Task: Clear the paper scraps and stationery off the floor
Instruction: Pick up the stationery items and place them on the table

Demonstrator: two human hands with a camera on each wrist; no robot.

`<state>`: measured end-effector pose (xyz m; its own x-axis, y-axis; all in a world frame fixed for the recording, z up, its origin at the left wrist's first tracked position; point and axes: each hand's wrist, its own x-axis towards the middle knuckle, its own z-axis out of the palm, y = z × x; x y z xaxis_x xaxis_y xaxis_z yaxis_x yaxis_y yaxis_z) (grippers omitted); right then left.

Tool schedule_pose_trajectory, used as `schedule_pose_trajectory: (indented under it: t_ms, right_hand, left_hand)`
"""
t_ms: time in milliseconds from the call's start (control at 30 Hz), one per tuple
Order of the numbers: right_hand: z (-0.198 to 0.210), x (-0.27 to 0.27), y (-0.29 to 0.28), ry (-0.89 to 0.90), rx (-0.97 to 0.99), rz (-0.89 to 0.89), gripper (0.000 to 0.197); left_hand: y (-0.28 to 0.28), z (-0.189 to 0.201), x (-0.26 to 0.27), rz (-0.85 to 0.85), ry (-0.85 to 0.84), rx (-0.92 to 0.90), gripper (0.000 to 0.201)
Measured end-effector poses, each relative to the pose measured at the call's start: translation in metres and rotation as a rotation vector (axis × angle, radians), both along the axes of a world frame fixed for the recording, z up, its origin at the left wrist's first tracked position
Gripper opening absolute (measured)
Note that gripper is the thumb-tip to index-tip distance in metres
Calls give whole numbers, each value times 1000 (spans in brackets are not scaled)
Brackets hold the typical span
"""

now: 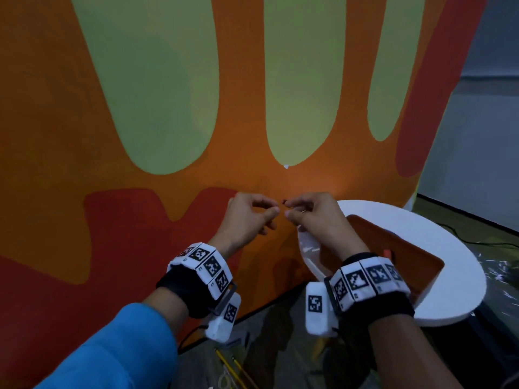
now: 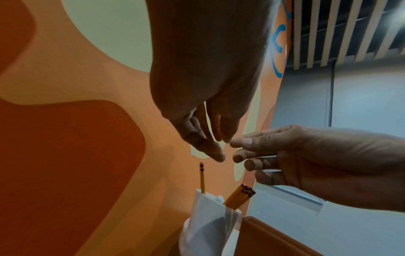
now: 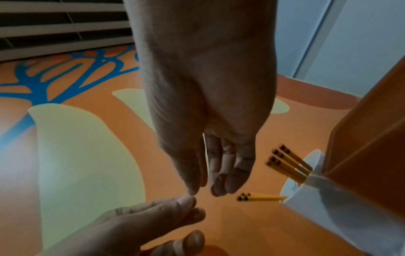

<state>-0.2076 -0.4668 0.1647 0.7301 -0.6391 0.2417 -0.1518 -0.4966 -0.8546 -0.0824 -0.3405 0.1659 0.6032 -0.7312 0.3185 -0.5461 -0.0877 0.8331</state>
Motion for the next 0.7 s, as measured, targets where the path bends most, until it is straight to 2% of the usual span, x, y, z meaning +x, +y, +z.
schedule_pose_trajectory:
  t_ms: [133, 267, 367, 467, 600, 700]
  right_hand:
    - [-17, 22, 23, 129, 5, 87, 20]
    - [-74, 46, 55, 455, 5, 306, 16]
    - [-142, 58, 67, 735, 130, 434, 14]
    - [-233, 62, 76, 933, 146, 375, 13]
    - [-338, 69, 85, 1066, 22, 331, 27]
    - [-394, 75, 89, 1086, 11, 284, 28]
  left_hand:
    - [41, -23, 20, 26, -7, 116, 15]
    - [91, -92, 44, 27, 96, 353, 13]
    - [120, -160, 61, 25, 174, 521, 13]
    - [139, -231, 73, 49, 239, 612, 11]
    - [139, -321, 79, -10, 244, 738, 12]
    - [127, -384, 77, -20, 263, 787, 17]
